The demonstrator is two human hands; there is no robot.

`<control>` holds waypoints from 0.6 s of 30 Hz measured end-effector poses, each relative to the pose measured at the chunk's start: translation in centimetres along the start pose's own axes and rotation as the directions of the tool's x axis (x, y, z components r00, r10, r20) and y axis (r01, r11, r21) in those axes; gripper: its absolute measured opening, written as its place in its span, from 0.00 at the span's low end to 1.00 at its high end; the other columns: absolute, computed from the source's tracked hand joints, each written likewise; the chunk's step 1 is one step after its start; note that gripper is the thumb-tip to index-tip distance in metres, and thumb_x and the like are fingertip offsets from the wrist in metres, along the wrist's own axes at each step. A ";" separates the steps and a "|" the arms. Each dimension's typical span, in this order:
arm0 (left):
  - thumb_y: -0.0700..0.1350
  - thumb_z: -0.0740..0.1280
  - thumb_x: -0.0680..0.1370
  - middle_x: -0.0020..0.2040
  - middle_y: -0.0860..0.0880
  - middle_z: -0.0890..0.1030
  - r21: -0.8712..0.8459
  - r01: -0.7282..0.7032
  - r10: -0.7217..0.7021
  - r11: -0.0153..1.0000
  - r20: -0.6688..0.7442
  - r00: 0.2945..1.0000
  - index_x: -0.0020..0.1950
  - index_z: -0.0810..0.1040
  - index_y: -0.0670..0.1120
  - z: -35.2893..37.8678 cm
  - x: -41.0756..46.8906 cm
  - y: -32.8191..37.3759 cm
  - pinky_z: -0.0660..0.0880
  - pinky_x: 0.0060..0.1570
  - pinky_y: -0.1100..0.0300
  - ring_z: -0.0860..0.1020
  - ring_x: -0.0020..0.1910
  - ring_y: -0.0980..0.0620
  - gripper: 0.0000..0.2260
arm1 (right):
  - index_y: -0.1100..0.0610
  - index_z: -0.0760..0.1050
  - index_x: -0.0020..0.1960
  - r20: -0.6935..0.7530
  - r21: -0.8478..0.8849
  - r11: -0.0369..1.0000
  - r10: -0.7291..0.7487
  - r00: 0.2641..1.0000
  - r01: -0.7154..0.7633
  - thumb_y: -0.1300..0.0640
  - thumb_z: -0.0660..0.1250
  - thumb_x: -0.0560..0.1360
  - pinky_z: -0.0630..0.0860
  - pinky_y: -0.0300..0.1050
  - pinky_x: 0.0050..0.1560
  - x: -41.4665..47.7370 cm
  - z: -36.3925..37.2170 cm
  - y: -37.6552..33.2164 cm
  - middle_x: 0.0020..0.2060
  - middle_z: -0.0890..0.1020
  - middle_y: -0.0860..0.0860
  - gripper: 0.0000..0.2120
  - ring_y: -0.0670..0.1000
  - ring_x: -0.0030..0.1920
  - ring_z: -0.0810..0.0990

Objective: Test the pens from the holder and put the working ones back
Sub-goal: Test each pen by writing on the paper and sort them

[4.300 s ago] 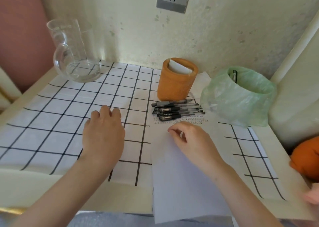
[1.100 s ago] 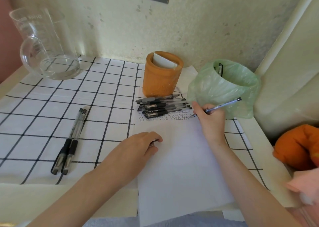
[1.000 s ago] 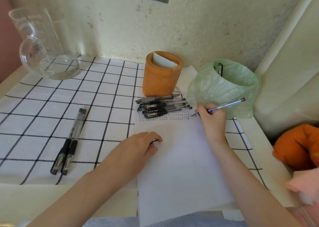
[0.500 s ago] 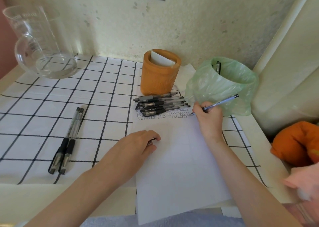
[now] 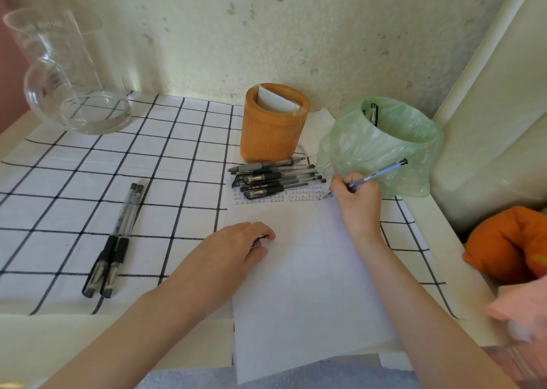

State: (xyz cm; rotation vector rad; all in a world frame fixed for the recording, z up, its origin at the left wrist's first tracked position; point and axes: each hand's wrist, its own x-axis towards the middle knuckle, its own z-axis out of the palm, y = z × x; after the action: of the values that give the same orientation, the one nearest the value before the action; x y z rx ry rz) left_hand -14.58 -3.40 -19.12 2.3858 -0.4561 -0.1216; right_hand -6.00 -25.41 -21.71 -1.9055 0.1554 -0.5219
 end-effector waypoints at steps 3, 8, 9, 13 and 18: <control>0.46 0.57 0.81 0.49 0.60 0.72 0.008 -0.003 0.003 1.000 0.005 1.000 0.62 0.71 0.57 0.0 0.1 0.0 0.65 0.44 0.76 0.70 0.46 0.61 0.11 | 0.54 0.62 0.26 0.012 0.001 1.000 0.003 1.000 -0.003 0.68 0.64 0.73 0.59 0.35 0.28 0.0 0.1 -0.1 0.19 0.63 0.44 0.21 0.43 0.25 0.60; 0.46 0.58 0.80 0.49 0.60 0.72 0.010 -0.006 0.006 1.000 0.003 1.000 0.62 0.71 0.56 0.0 0.0 0.0 0.65 0.43 0.76 0.70 0.46 0.60 0.11 | 0.57 0.62 0.27 0.001 0.008 1.000 -0.002 1.000 0.002 0.69 0.64 0.72 0.60 0.37 0.29 0.0 0.0 -0.1 0.23 0.65 0.49 0.19 0.45 0.29 0.61; 0.46 0.58 0.80 0.49 0.60 0.72 0.010 -0.007 0.007 1.000 0.001 1.000 0.62 0.71 0.56 0.0 0.0 0.0 0.65 0.43 0.75 0.70 0.46 0.60 0.11 | 0.58 0.63 0.27 -0.007 0.007 1.000 -0.002 1.000 0.002 0.68 0.64 0.72 0.60 0.38 0.30 0.0 0.0 -0.1 0.25 0.65 0.54 0.18 0.47 0.30 0.62; 0.46 0.57 0.81 0.49 0.60 0.72 0.025 -0.009 0.009 1.000 -0.003 1.000 0.62 0.71 0.56 0.1 0.1 0.1 0.64 0.42 0.71 0.70 0.46 0.60 0.12 | 0.55 0.61 0.27 -0.002 -0.018 0.999 -0.029 1.000 0.029 0.68 0.64 0.73 0.60 0.39 0.30 -0.1 0.0 -0.1 0.25 0.63 0.52 0.20 0.47 0.30 0.61; 0.46 0.57 0.81 0.50 0.59 0.73 0.014 -0.009 0.009 1.000 0.003 1.000 0.62 0.70 0.56 0.1 0.1 0.0 0.64 0.43 0.74 0.71 0.47 0.60 0.12 | 0.56 0.62 0.27 -0.013 -0.019 1.000 -0.022 1.000 0.022 0.68 0.64 0.73 0.60 0.37 0.29 -0.1 0.0 0.0 0.26 0.64 0.53 0.19 0.46 0.30 0.61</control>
State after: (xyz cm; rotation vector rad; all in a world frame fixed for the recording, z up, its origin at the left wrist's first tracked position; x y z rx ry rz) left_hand -14.55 -3.49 -19.13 2.3975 -0.4710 -0.1182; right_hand -6.05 -25.38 -21.70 -1.9238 0.1486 -0.5500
